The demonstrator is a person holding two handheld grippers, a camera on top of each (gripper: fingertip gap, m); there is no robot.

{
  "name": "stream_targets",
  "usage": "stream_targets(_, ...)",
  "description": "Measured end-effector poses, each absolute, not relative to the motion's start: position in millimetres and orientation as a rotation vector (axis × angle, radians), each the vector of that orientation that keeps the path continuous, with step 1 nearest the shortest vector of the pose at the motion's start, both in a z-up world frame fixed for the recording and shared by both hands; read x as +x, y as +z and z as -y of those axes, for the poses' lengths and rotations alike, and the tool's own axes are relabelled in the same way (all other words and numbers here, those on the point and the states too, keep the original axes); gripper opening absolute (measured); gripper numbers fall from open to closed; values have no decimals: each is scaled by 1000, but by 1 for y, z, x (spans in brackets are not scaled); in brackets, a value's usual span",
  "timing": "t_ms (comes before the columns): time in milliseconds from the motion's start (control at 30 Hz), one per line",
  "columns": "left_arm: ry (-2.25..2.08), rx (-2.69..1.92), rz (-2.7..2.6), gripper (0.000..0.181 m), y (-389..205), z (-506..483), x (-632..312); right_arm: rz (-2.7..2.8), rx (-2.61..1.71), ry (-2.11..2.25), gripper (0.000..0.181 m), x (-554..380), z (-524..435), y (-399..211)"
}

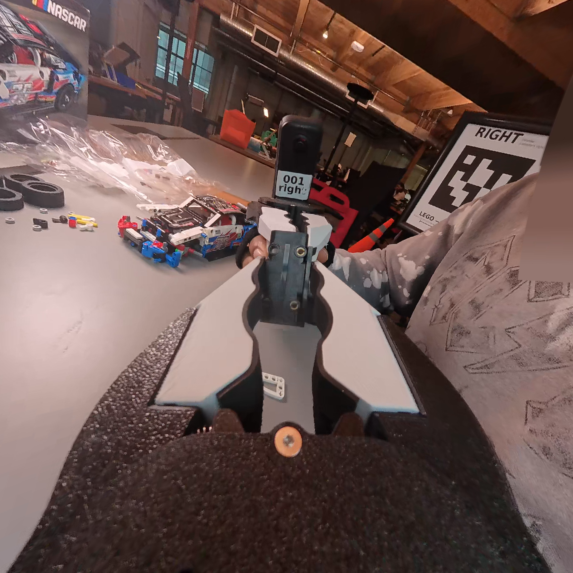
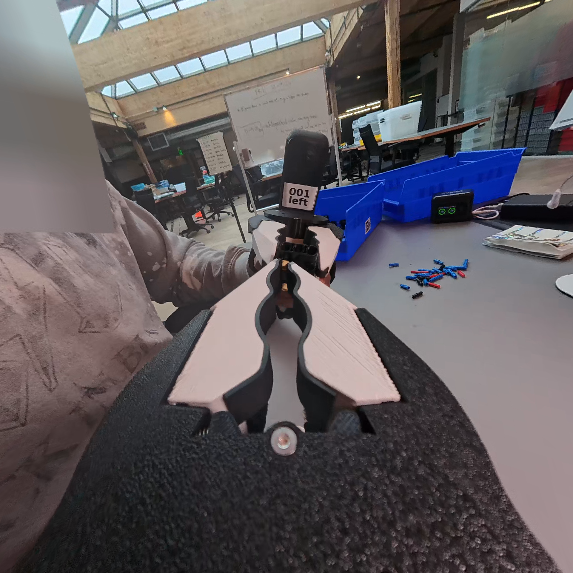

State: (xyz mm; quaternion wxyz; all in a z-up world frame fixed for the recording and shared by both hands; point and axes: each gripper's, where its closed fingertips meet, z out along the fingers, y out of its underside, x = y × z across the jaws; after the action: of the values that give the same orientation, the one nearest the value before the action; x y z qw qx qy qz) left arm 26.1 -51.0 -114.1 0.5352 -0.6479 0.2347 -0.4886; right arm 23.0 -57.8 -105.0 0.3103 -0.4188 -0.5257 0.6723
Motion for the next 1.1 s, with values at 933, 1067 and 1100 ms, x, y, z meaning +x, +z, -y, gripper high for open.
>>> stream_targets(933, -965, -1393, -675, 27, -101, 60, 23, 1286, -1182, 2044, 8, 20, 69, -95)
stream_targets(1067, -907, -1365, -732, 26, -101, 63, 25, 1280, -1203, 2143, 7, 21, 74, -95)
stream_targets(1100, -891, -1358, -750, 26, -102, 65, 25, 1272, -1207, 2176, 7, 22, 75, -95)
